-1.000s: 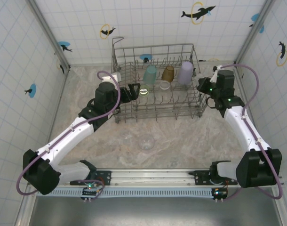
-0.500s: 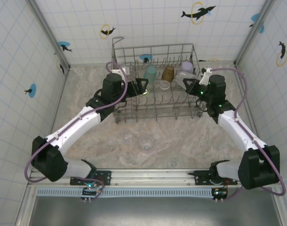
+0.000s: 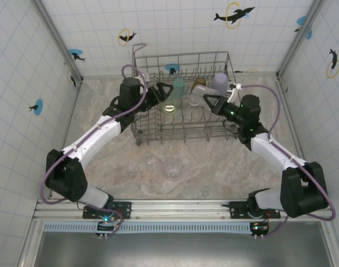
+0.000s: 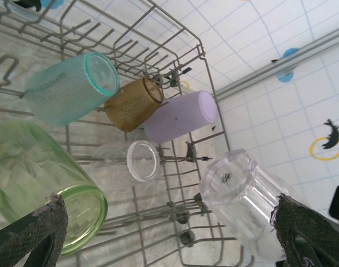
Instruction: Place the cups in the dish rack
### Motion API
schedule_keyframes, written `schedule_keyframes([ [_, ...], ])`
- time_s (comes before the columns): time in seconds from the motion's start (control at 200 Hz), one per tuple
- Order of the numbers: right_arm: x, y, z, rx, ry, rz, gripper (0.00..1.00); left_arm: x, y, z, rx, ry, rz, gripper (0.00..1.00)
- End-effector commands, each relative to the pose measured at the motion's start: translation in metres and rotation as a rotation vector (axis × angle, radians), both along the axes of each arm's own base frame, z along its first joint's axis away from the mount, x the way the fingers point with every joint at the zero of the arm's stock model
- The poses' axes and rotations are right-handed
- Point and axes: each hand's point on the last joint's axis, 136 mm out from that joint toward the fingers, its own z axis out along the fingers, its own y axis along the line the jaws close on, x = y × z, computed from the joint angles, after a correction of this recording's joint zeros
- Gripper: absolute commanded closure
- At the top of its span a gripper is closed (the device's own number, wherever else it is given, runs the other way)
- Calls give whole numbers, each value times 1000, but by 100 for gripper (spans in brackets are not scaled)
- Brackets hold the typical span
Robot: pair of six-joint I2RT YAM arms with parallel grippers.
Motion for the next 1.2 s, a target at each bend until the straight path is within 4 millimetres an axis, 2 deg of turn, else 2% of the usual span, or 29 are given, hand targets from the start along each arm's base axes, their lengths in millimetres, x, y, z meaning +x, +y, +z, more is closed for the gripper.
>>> schedule_keyframes([
  [0.0,-11,12,22,80,-92,78,100,-5,-16,13,-134,24,-80,2],
  [0.24,-23,23,34,157,-139,141,100,-1,-28,19,-241,74,-135,2],
  [0.4,-29,33,40,175,-163,181,100,-6,-39,21,-328,131,-201,2],
  [0.691,-37,52,48,212,-188,242,100,-8,-39,18,-350,150,-195,3],
  [0.846,-38,54,58,230,-215,238,100,-11,-41,14,-349,174,-212,7],
  [1.196,-35,62,74,270,-252,247,100,-14,-39,13,-373,176,-212,9],
])
